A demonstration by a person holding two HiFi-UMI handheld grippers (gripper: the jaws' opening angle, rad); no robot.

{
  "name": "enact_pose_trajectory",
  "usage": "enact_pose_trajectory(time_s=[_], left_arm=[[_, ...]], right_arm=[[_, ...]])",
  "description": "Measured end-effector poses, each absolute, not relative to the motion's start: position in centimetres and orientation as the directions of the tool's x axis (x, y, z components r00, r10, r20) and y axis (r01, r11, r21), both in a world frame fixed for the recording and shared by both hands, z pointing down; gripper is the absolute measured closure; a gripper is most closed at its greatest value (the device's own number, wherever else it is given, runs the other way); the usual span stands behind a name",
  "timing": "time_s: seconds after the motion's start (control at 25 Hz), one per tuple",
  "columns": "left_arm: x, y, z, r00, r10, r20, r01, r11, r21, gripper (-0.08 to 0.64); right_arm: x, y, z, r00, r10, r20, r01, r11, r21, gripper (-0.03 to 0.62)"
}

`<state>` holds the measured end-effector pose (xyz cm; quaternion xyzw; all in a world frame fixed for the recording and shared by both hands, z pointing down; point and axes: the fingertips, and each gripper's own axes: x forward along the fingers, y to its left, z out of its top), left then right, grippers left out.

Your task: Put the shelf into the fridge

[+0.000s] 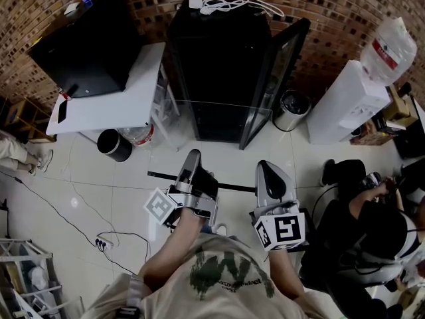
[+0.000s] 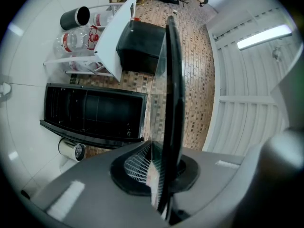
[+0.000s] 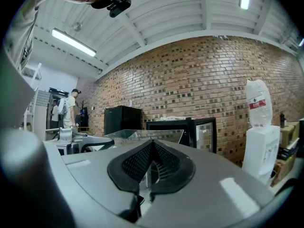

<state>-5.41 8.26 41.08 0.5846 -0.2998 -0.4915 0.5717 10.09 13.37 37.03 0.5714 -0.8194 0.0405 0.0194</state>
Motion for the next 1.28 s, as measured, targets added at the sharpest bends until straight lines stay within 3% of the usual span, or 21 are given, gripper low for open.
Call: enact_pose_trajectory(time_s=[1.28], left_arm=[[-5.9,-10.4,43.3,0.412,-0.89,-0.194,0.258,-0.089,0.962,0.548]], right_arm=[[8.5,-5.0,37.6,-0.271,-0.952,0.142,-0.963,0.27,-0.021,0.592]])
